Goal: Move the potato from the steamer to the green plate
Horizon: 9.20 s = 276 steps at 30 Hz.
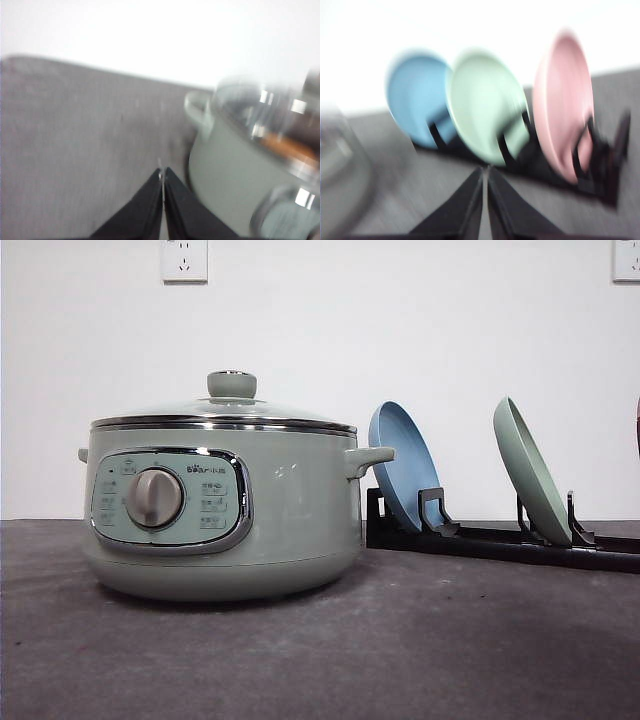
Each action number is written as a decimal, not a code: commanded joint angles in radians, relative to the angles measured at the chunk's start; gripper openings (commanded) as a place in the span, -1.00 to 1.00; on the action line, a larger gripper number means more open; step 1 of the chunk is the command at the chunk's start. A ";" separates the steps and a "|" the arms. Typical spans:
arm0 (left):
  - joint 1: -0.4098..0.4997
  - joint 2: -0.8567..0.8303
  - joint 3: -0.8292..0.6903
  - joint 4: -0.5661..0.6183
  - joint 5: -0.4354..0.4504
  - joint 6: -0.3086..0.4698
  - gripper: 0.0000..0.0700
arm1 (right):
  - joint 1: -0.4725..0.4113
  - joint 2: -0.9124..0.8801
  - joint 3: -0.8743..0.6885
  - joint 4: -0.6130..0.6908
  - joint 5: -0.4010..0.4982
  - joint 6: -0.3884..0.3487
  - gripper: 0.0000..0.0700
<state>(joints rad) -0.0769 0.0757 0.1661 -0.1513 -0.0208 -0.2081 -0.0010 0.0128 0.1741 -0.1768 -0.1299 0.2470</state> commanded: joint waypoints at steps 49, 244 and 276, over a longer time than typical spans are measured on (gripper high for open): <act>-0.174 0.724 0.941 -0.529 0.576 0.184 0.14 | 0.217 0.594 0.792 -0.483 -0.413 -0.157 -0.10; -0.256 0.724 0.941 -0.638 0.576 0.226 0.93 | 0.453 0.861 0.995 -0.753 -0.176 -0.151 0.54; -0.258 1.096 1.323 -0.833 0.325 0.215 0.92 | 0.337 0.566 0.752 -0.647 -0.291 -0.097 0.92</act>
<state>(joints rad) -0.3304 1.1356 1.4482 -0.9748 0.3173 0.0090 0.3328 0.5747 0.9173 -0.8369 -0.4189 0.1390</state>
